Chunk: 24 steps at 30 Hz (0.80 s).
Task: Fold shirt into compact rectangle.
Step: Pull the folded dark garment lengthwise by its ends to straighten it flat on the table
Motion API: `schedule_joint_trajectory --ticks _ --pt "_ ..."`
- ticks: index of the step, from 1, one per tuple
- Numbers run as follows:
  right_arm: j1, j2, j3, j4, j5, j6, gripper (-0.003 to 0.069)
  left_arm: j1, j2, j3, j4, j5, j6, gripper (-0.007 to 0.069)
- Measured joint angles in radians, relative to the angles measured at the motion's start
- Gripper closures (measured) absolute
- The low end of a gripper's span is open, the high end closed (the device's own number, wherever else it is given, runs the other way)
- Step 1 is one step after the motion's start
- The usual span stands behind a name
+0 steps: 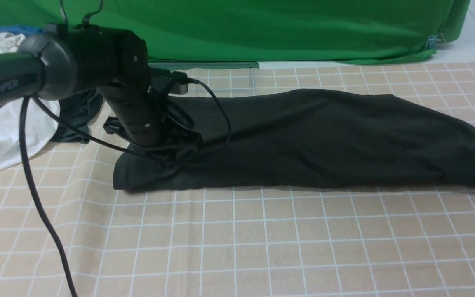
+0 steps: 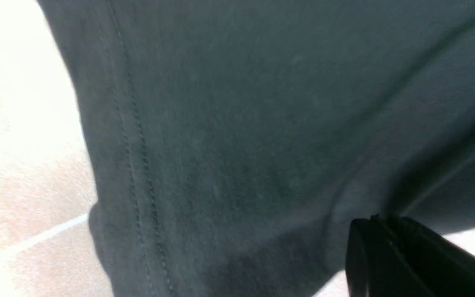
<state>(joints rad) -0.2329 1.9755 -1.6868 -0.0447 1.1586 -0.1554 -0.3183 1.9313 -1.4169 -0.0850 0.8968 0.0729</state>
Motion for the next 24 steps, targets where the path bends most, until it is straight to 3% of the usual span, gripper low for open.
schedule_joint_trajectory --ticks 8,12,18,21,24 --pt "-0.042 -0.056 0.143 0.007 0.046 0.06 0.0095 0.0 -0.011 0.004 -0.038 0.007 0.011 0.0606" --pt "-0.094 -0.053 0.239 0.085 -0.074 0.074 0.0032 0.0 0.018 0.005 -0.045 -0.007 0.015 0.0606" --pt "-0.104 -0.007 0.248 0.138 -0.164 0.076 0.0058 0.0 0.056 0.006 -0.046 -0.011 0.015 0.0606" --pt "-0.102 0.04 0.249 0.178 -0.17 0.074 0.0155 0.0 0.071 0.006 -0.046 -0.012 0.015 0.0606" --pt "-0.1 0.057 0.25 0.194 -0.167 0.049 0.0359 -0.001 0.072 0.006 -0.047 -0.015 0.015 0.0606"
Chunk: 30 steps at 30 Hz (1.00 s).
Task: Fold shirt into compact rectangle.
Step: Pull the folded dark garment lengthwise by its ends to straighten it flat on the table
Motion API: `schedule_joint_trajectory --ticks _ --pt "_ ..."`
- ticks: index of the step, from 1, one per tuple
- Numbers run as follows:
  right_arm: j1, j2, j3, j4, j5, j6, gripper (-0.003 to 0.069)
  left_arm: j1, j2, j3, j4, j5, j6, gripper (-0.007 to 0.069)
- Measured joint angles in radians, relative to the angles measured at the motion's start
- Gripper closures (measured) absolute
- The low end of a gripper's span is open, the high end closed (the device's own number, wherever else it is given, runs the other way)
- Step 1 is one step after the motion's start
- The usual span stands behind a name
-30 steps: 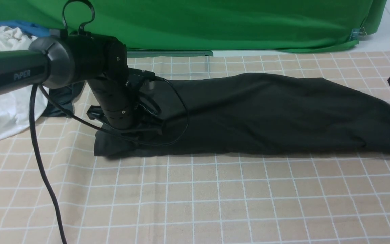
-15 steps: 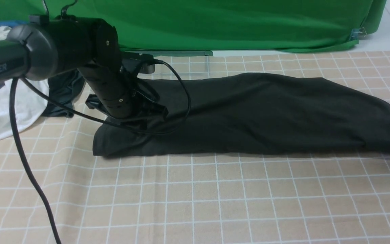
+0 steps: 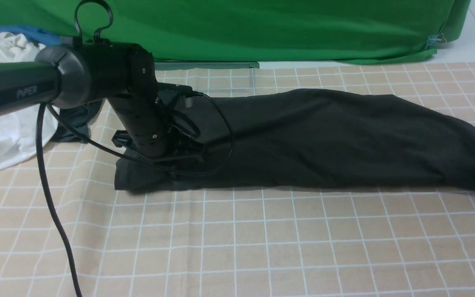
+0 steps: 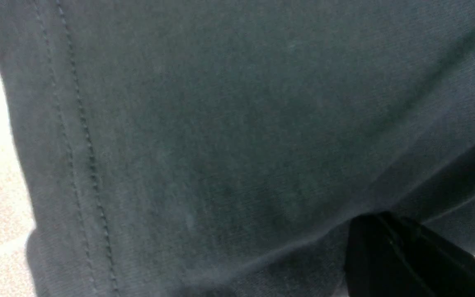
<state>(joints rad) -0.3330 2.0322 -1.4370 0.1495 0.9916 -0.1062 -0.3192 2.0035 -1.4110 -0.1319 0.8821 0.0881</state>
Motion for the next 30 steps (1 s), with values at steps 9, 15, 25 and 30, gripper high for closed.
schedule_joint_trajectory --ticks 9,15,25,30 --pt "-0.003 -0.016 -0.085 -0.139 0.12 -0.033 0.0603 0.003 0.0 0.0 -0.001 -0.001 0.026 0.0606" --pt "-0.007 -0.018 -0.12 -0.187 0.158 -0.033 0.0596 0.009 0.0 0.0 -0.006 0.003 0.026 0.0606" --pt "-0.001 -0.015 -0.193 -0.333 0.195 0.096 0.0293 0.01 -0.07 -0.019 -0.006 0.025 -0.006 0.0606" --pt "0.073 -0.018 -0.338 -0.176 0.202 0.029 0.041 0.01 -0.091 -0.122 -0.025 0.032 -0.023 0.0606"
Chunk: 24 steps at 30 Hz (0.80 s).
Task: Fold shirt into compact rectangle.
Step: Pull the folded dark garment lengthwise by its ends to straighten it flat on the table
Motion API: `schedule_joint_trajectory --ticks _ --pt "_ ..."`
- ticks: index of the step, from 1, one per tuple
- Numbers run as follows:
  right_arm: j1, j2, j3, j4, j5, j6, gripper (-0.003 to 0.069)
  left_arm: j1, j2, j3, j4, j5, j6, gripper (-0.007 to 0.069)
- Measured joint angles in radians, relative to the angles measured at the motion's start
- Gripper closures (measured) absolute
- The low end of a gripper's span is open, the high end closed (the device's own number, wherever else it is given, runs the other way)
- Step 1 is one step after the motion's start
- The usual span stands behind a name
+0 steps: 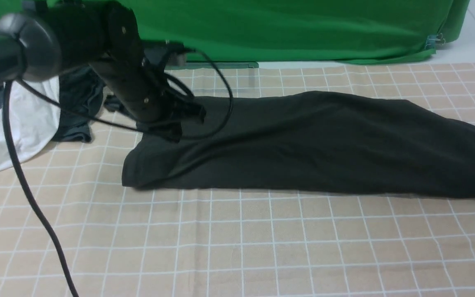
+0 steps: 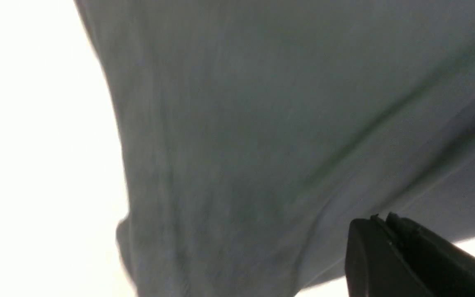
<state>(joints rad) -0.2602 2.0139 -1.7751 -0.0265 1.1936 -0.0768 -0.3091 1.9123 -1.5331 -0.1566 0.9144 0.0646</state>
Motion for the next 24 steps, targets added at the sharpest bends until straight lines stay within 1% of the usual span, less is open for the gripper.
schedule_joint_trajectory --ticks 1,2,3,4,5,8,11,15,19,24 --pt "0.0 0.0 -0.004 0.0 -0.003 -0.009 0.0423 0.0 0.001 -0.01 -0.005 0.001 0.0 0.0606" --pt "0.035 0.0 -0.021 0.103 -0.026 -0.065 0.0507 0.0 0.017 -0.042 -0.018 0.009 -0.002 0.0606" --pt "0.061 0.0 -0.027 0.181 -0.049 -0.106 0.0561 0.0 0.03 -0.068 -0.026 0.018 -0.003 0.0606" --pt "0.088 0.004 -0.03 0.257 -0.07 -0.143 0.0594 0.0 0.05 -0.089 -0.035 0.028 -0.003 0.0606" --pt "0.114 0.008 -0.032 0.32 -0.09 -0.177 0.0613 0.0 0.073 -0.107 -0.041 0.035 -0.003 0.0606" --pt "0.178 0.037 -0.034 0.403 -0.138 -0.226 0.0622 0.0 0.141 -0.128 -0.055 0.046 -0.003 0.0606" --pt "0.22 0.102 -0.034 0.421 -0.158 -0.239 0.0622 0.0 0.206 -0.129 -0.037 0.068 -0.003 0.0606" --pt "0.239 0.189 -0.033 0.409 -0.191 -0.238 0.0622 0.0 0.246 -0.133 0.033 0.076 -0.041 0.0606" --pt "0.238 0.234 -0.033 0.328 -0.318 -0.184 0.0622 0.005 0.246 -0.137 0.119 0.062 -0.094 0.0606" --pt "0.238 0.24 -0.034 0.266 -0.47 -0.165 0.062 0.049 0.238 -0.137 0.142 0.054 -0.12 0.0606"
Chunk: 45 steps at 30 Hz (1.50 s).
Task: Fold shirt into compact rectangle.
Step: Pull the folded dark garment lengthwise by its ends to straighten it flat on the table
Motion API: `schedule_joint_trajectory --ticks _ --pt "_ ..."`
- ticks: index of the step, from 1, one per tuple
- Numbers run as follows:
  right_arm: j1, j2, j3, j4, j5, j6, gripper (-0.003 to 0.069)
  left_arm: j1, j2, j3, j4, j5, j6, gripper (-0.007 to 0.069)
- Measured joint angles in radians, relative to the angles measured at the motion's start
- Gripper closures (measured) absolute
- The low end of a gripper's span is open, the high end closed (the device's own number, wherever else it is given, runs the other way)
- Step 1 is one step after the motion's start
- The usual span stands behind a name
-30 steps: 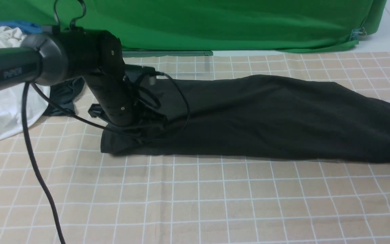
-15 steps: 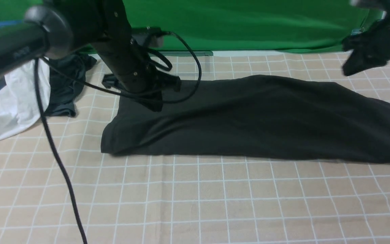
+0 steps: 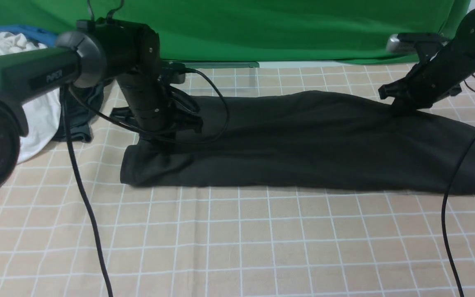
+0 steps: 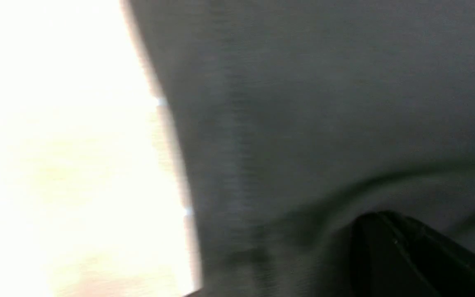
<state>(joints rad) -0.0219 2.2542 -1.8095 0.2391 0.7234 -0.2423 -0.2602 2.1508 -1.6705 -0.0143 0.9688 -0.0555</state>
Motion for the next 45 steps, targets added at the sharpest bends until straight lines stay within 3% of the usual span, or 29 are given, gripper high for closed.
schedule_joint_trajectory --ticks 7,12,16,28,34,36,39,40,45 --pt "-0.001 0.003 -0.109 -0.083 0.141 0.004 0.0609 0.045 -0.108 0.001 0.04 0.032 -0.003 0.0606" --pt "-0.009 -0.033 -0.283 -0.122 0.419 -0.007 0.0608 0.076 -0.249 0.001 0.053 0.025 -0.001 0.0606" --pt "-0.019 -0.141 -0.28 -0.123 0.474 -0.005 0.0608 0.093 -0.292 0.001 -0.019 0.045 0.045 0.0606" --pt "-0.037 -0.446 0.113 -0.1 0.493 -0.035 0.0608 0.096 -0.207 0.002 -0.112 0.022 0.062 0.0606" --pt "-0.185 -0.52 0.326 -0.108 0.433 -0.002 0.0605 0.096 -0.215 0.003 -0.133 0.07 0.117 0.0606" --pt "-0.268 -0.51 0.391 -0.116 0.39 0.024 0.0578 0.096 -0.244 0.027 -0.138 0.083 0.121 0.0606" --pt "-0.351 -0.482 0.449 -0.127 0.315 0.073 0.0466 0.091 -0.321 0.105 -0.184 0.064 0.15 0.0606" --pt "-0.375 -0.462 0.455 -0.13 0.285 0.089 0.0374 0.089 -0.364 0.156 -0.218 0.033 0.166 0.0606" --pt "-0.384 -0.385 0.456 -0.129 0.178 0.108 0.0091 0.08 -0.475 0.311 -0.27 -0.046 0.184 0.0606"
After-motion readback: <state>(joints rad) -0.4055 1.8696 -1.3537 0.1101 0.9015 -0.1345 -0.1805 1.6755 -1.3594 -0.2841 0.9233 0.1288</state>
